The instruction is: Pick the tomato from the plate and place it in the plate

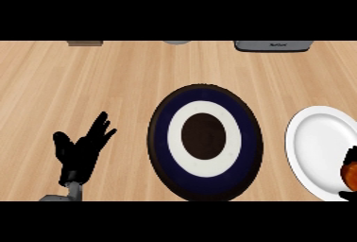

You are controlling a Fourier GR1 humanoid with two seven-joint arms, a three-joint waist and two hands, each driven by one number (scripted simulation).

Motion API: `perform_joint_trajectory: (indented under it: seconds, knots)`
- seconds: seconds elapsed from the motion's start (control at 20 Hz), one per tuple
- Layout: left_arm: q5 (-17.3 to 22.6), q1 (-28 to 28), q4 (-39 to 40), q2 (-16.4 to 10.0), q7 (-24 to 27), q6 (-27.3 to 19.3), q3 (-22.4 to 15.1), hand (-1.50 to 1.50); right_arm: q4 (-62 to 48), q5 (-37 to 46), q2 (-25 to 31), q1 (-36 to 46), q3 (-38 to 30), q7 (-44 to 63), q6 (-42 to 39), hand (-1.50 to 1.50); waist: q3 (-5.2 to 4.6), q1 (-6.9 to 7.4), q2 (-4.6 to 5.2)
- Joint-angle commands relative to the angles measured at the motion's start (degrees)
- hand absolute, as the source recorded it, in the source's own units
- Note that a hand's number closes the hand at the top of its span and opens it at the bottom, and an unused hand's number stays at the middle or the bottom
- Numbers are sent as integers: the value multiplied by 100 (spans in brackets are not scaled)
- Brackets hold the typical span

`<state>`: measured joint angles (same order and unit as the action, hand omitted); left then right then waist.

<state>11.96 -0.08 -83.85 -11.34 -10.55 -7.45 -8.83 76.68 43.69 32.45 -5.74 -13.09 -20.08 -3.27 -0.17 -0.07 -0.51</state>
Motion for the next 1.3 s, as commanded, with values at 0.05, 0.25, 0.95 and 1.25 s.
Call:
perform_joint_trajectory:
  seconds: [0.05, 0.25, 0.95, 1.25]
  knots:
    - [-90, 104, -124, 26, -381, 51, -12, 0, 613, 81, -223, -50, -88, 288, 47, 150, 15, -10, 43]
    - [-145, 95, 193, 99, -175, -23, -3, 0, 460, -410, -663, 191, -448, -591, 1028, 150, 22, -38, 38]
    - [-41, 189, 100, 106, -162, -14, 47, 0, 2871, 620, -3233, -658, 3673, 1693, 3035, 150, -5, -149, -127]
    - [-64, 322, 81, 7, -111, 22, 91, 0, 3287, 938, -3242, -1316, 5226, 2761, 4597, 150, -8, -252, -67]
